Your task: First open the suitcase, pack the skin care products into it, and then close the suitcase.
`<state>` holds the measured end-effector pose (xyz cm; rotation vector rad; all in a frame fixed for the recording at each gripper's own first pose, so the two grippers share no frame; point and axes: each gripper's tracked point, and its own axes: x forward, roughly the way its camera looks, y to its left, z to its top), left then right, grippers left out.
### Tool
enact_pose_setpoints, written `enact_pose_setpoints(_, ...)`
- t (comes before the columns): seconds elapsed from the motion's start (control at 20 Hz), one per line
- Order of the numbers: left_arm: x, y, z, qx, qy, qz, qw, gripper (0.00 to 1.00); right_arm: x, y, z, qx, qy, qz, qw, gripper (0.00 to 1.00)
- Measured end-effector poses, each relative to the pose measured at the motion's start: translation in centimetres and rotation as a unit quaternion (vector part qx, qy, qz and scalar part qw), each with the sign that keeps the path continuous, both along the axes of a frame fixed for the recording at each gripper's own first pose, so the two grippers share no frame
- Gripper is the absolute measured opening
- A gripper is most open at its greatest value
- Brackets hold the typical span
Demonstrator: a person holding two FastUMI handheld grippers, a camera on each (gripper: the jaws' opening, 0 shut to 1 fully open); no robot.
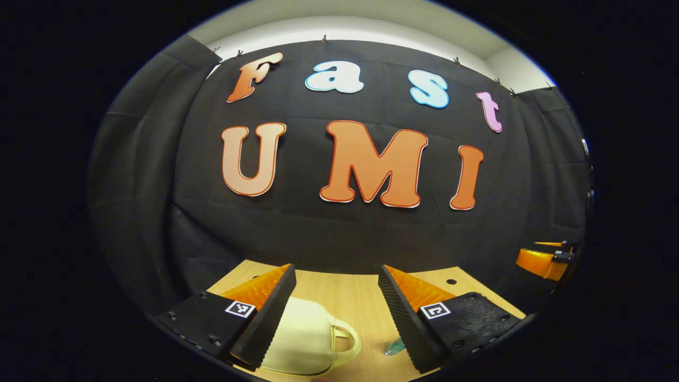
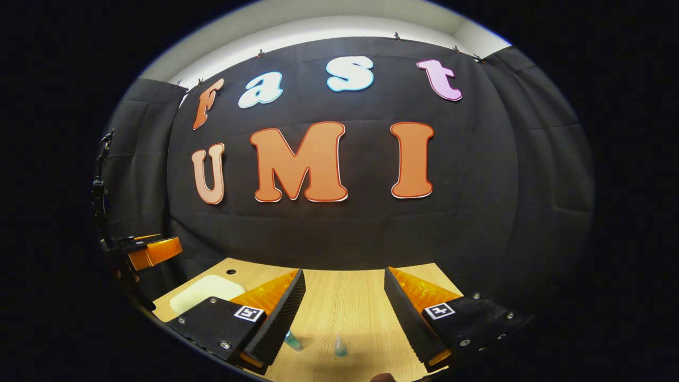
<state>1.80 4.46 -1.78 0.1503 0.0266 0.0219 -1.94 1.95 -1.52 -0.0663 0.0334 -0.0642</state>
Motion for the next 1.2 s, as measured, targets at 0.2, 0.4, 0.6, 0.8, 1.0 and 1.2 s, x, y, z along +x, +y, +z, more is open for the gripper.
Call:
enact_pose_setpoints(0.2, 0.0, 0.0, -1.7, 0.030, 0.018, 0.005, 0.999, 0.97, -0.1, 0.2, -0.6, -0.010, 0.008, 0.007, 1.000, 0.94)
enact_pose_setpoints(0.4, 0.3, -0.4, -3.8, 0.078, 0.033, -0.005, 0.996, 0.97, -0.2, -0.4, -1.5, -0.007, 0.021, 0.006, 1.000, 0.94)
enact_pose_setpoints(0.6, 0.7, 0.0, -6.6, 0.148, 0.060, -0.008, 0.987, 0.98, 0.0, -1.1, -2.3, -0.001, 0.030, -0.005, 1.000, 0.94)
enact_pose_setpoints(0.8, 1.9, 0.4, -11.3, 0.226, 0.105, -0.010, 0.968, 0.98, -0.2, -1.7, -3.9, 0.002, 0.047, -0.015, 0.999, 0.95)
enact_pose_setpoints(1.0, 2.3, 0.4, -18.8, 0.306, 0.176, -0.049, 0.935, 0.98, -0.2, -2.9, -5.3, 0.002, 0.061, -0.033, 0.998, 0.94)
enact_pose_setpoints(1.2, 2.3, 0.8, -23.1, 0.398, 0.204, -0.069, 0.892, 0.99, -0.2, -4.2, -6.4, 0.004, 0.076, -0.049, 0.996, 0.95)
